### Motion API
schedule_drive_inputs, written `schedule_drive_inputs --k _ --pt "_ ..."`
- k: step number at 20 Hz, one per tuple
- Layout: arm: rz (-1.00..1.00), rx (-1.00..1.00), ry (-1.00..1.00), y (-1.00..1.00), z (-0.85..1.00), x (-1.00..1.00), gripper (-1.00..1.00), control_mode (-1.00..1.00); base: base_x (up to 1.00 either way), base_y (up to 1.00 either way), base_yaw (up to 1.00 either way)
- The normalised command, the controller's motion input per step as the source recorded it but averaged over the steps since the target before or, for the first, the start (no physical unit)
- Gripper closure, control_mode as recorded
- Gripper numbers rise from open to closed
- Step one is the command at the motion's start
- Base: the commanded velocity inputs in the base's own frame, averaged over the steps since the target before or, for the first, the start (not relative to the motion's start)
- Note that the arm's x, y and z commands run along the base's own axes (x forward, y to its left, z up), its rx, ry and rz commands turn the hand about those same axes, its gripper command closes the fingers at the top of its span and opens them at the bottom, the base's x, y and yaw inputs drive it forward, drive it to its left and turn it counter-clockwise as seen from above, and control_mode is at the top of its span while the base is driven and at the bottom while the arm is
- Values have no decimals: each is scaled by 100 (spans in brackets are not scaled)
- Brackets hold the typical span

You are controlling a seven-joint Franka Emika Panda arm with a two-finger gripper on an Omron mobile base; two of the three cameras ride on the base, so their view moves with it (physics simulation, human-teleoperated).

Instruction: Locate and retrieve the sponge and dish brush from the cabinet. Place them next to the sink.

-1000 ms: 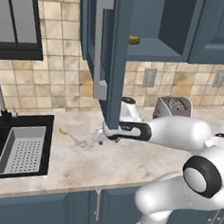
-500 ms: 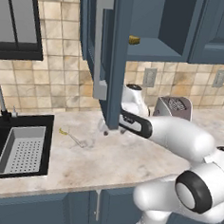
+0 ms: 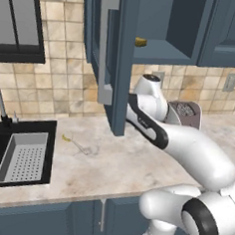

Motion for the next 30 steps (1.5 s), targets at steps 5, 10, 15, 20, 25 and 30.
schedule_drive_inputs --k 5,10,15,20,25,30 --pt "-6 0 -11 -22 61 -18 -100 -100 0 0 0" --pt "-9 0 -19 -20 66 -9 -100 -100 0 0 0" --pt "-8 -1 -24 -20 55 -1 -100 -100 0 0 0" --pt "-2 0 -24 -14 54 -6 -100 -100 0 0 0" --pt "0 -1 -20 -15 57 -9 -100 -100 0 0 0" --pt "0 -1 -8 -17 69 -11 -100 -100 0 0 0"
